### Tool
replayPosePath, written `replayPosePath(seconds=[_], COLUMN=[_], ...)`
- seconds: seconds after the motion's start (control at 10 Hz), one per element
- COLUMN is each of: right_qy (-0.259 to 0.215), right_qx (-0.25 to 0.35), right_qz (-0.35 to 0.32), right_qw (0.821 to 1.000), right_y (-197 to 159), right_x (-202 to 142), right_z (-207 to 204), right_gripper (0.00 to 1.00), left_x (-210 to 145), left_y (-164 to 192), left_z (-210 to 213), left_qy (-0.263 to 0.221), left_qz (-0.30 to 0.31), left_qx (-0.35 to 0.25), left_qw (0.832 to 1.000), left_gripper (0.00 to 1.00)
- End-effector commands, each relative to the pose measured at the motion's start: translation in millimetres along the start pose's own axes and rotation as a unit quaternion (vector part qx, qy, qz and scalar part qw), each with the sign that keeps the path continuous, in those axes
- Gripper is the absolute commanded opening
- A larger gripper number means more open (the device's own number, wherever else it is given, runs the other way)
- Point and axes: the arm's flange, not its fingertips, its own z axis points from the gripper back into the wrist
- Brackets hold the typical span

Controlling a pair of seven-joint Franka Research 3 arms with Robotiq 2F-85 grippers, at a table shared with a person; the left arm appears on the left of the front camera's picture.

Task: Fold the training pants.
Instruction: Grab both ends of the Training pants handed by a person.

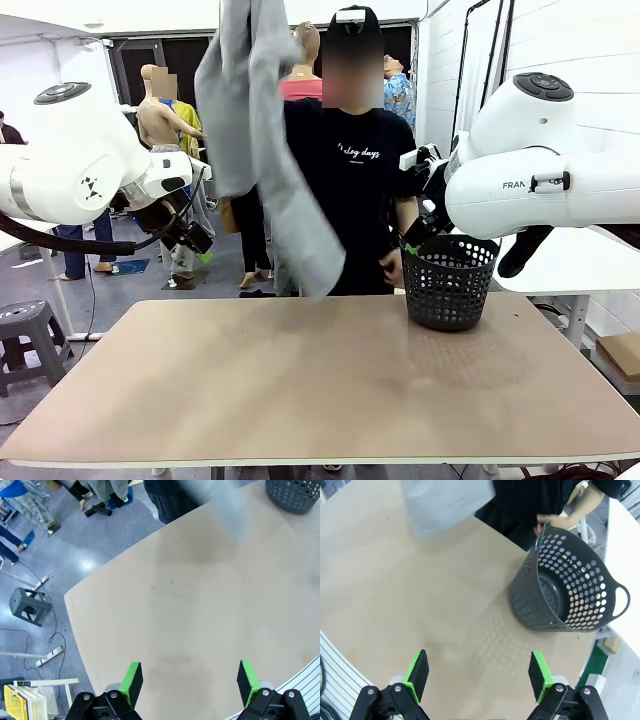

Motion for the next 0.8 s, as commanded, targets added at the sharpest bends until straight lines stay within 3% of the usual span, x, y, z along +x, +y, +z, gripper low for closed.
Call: replayPosePath(seconds=[0.0, 0.7], right_qy=[0.000, 0.000], right_qx=[0.001, 0.001], right_qz=[0.004, 0.004], right_qw=[1.000, 1.000], right_y=[-0.8, -0.8], right_x=[0.5, 0.5], right_z=[0.7, 0.7], right_gripper=[1.00, 1.00], left_x=[0.2, 0.2], left_y=[0.1, 0.1], left_z=[-0.4, -0.4], left_qy=[-0.001, -0.001], left_qz=[-0.001, -0.001], left_qx=[-0.005, -0.005], left_qw=[1.000, 1.000], left_gripper=[1.00, 1.00])
